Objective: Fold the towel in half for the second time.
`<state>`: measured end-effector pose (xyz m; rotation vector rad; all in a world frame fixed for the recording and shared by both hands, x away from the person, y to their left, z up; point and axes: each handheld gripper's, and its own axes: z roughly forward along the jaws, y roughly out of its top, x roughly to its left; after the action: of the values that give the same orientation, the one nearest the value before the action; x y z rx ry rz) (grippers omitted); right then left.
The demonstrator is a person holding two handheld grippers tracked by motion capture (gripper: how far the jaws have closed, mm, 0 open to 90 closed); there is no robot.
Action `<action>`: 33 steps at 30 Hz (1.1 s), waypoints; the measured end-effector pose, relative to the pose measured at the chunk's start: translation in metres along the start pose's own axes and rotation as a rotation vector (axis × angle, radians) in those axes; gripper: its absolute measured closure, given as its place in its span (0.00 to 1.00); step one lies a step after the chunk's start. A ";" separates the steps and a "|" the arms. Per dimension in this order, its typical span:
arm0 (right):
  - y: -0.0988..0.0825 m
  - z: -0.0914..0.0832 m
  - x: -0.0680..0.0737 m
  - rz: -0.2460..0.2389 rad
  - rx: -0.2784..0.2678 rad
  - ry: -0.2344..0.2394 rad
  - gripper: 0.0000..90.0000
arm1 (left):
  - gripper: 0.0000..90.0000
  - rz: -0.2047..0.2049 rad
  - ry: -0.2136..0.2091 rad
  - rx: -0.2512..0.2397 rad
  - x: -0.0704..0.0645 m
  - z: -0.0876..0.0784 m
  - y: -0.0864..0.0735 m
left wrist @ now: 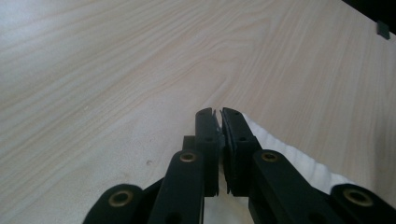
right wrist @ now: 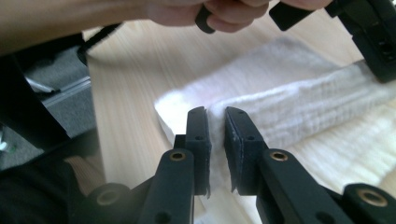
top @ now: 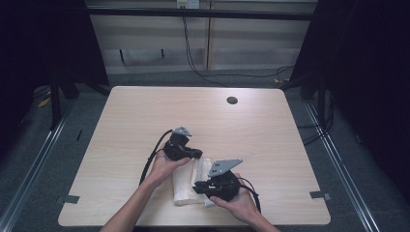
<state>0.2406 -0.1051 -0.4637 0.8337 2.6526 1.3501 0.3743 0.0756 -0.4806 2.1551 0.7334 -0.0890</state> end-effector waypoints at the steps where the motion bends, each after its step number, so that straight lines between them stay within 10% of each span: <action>1: -0.002 0.000 -0.001 -0.006 0.008 -0.016 0.89 | 0.95 -0.006 0.007 0.000 0.001 0.003 -0.001; 23: -0.040 -0.030 -0.026 0.110 -0.016 -0.054 0.54 | 0.74 0.062 -0.059 -0.076 -0.017 0.010 0.012; 33: -0.033 -0.040 -0.045 0.117 -0.041 -0.105 0.61 | 0.64 0.112 -0.018 -0.096 -0.024 -0.032 0.005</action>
<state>0.2533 -0.1713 -0.4727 1.0394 2.5242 1.3407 0.3513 0.0854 -0.4491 2.0958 0.5936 -0.0141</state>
